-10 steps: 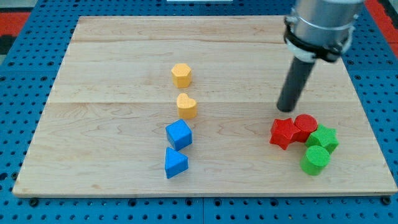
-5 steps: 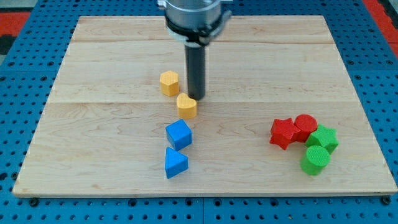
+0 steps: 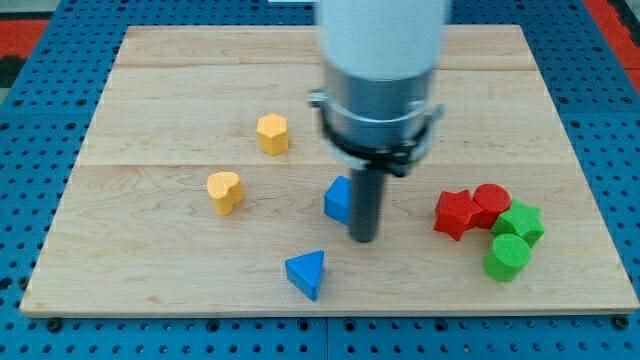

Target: Push the blue blocks close into the group of red and green blocks

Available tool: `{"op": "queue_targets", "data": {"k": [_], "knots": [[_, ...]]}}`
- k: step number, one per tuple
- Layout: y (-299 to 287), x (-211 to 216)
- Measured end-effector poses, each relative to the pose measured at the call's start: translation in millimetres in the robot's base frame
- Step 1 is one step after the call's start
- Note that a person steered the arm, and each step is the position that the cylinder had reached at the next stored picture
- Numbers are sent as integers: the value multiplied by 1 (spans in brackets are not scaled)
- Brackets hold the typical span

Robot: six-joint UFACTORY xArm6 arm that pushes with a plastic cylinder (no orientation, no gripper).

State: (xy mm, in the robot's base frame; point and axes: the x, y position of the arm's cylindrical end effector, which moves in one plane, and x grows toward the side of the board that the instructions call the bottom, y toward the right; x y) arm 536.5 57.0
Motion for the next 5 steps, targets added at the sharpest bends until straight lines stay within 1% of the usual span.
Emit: {"op": "queue_targets", "data": {"k": [1, 2, 3, 4, 5], "knots": [[-45, 7], [-129, 21], [-151, 79], [-87, 56], [1, 17]]}}
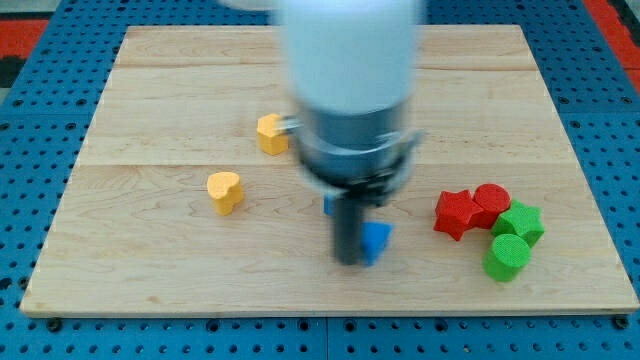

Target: Push the blue blocks close into the group of red and green blocks

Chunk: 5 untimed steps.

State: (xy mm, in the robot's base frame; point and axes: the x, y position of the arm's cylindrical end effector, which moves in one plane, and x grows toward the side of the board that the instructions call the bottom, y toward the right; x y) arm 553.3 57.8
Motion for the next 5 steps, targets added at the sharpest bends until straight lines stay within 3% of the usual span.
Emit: {"op": "queue_targets", "data": {"k": [1, 2, 3, 4, 5], "knots": [[38, -10], [8, 6], [-87, 43], [-150, -3], [-110, -59]]}}
